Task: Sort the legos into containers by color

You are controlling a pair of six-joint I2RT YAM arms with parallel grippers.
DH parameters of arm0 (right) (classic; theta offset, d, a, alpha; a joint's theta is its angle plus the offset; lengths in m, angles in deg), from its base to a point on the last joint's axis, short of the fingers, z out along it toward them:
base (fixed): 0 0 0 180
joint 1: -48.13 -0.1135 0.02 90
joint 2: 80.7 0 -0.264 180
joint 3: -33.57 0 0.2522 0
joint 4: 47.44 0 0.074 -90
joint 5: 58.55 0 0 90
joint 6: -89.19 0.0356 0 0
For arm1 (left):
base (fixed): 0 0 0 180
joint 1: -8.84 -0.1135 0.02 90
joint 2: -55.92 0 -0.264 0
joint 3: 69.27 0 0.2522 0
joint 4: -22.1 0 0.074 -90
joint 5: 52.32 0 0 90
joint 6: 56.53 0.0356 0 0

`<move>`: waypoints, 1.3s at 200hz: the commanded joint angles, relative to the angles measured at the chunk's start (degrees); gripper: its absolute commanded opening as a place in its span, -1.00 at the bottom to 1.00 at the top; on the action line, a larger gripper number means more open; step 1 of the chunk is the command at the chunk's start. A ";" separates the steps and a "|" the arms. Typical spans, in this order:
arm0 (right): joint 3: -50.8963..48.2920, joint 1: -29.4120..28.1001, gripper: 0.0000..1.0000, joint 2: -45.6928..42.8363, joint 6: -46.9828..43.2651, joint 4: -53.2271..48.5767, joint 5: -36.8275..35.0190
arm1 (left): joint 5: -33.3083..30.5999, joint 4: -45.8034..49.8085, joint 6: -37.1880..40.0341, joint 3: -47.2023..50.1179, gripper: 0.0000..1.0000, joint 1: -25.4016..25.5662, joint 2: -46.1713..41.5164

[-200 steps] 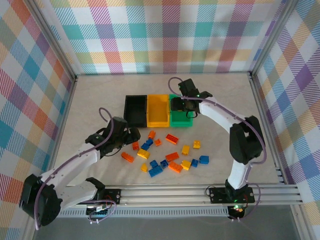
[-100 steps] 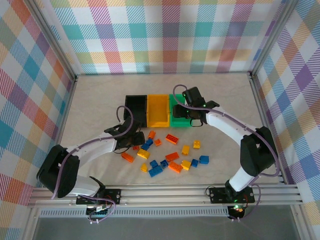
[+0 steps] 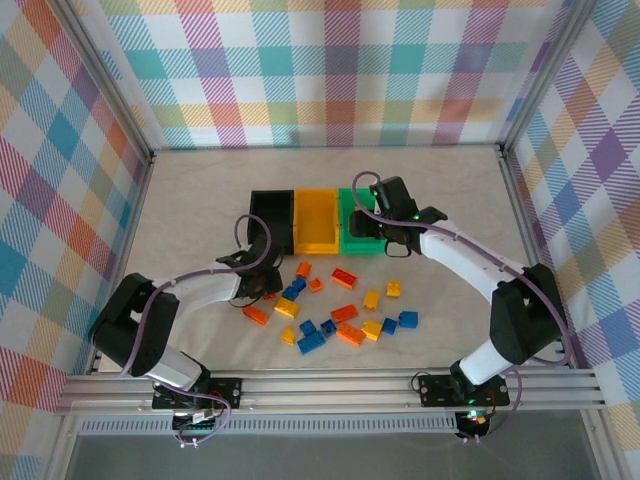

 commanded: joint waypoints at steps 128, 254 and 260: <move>-4.62 -0.15 0.50 -4.31 1.51 2.10 -0.23 | -3.44 8.38 3.20 -21.94 -0.61 -10.33 -1.71; -8.41 -0.16 0.58 -8.52 2.91 -1.59 3.67 | -0.98 9.22 3.48 -38.65 0.40 -12.32 17.33; -8.59 -0.15 0.58 -8.80 3.06 -2.13 3.72 | -0.27 8.93 3.27 -38.38 0.47 -12.32 16.49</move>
